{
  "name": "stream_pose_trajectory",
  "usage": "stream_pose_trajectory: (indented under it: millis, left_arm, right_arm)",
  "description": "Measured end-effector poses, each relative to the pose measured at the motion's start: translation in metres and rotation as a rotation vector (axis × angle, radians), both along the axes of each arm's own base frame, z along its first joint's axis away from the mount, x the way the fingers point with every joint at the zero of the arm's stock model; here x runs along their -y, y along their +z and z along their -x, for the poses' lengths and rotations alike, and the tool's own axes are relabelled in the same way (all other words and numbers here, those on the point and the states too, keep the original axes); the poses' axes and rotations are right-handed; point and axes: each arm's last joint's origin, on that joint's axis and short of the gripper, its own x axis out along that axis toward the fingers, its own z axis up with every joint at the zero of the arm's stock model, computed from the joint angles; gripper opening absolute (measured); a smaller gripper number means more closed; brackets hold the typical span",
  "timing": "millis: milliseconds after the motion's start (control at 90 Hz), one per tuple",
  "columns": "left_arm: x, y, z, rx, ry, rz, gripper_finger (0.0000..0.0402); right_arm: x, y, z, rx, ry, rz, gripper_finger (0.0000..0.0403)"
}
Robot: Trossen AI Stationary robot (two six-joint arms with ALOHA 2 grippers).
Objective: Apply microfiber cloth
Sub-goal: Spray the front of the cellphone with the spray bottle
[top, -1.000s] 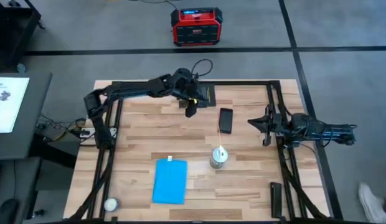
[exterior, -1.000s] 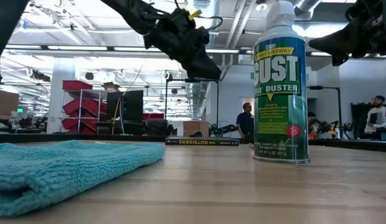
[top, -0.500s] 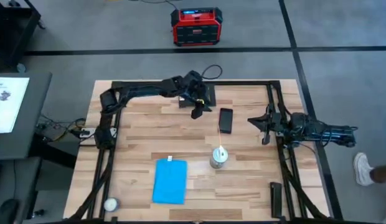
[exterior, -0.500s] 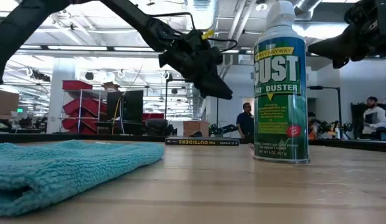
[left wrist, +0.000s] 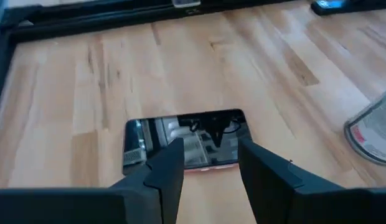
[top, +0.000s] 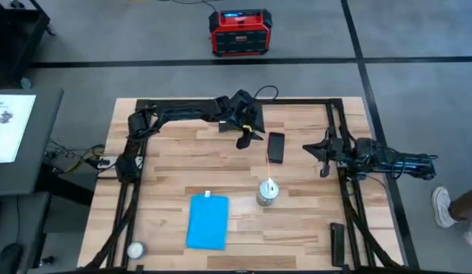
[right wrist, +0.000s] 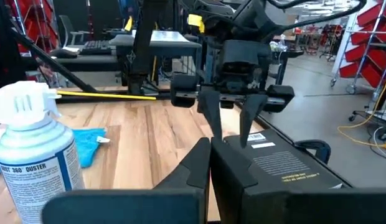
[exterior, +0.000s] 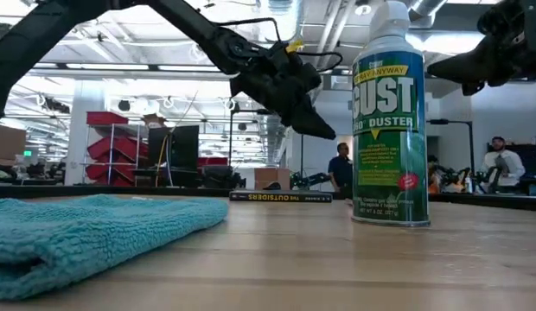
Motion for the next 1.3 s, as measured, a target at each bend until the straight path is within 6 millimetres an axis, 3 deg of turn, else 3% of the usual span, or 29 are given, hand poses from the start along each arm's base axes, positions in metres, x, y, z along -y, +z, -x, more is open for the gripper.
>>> stream_pose_trajectory:
  millis: [111,267,422,611,711,922,1067,1300]
  left_arm:
    - [0.000,0.000,0.000,0.001,0.003,0.002,0.0092]
    - [0.003,0.000,-0.003,0.012,0.005,0.011,0.0012]
    - [0.013,-0.008,-0.029,0.166,0.009,0.083,0.0002]
    - [0.020,0.016,-0.064,0.317,-0.036,0.145,0.0000]
    - [0.017,0.016,-0.075,0.212,-0.046,0.137,0.0000]
    - [0.016,-0.031,-0.089,-0.101,-0.064,0.072,0.0000]
    - [0.022,-0.043,-0.099,-0.122,-0.088,0.035,0.0000]
    - [0.026,-0.048,-0.098,-0.176,-0.052,-0.116,0.0000]
  right_arm:
    - [0.001,-0.001,0.000,-0.013,-0.020,0.002,0.0000]
    - [0.001,-0.004,0.000,-0.036,-0.026,-0.004,0.0000]
    - [0.001,-0.003,0.000,-0.014,-0.027,-0.028,0.0000]
    - [0.000,0.011,0.002,0.062,0.010,-0.028,0.0000]
    - [-0.001,0.020,0.005,0.082,0.019,-0.028,0.0000]
    - [-0.002,0.027,0.008,0.080,0.040,-0.028,0.0000]
    - [-0.002,0.026,0.008,0.069,0.040,-0.029,0.0000]
    - [-0.002,0.025,0.008,0.056,0.040,-0.030,0.0000]
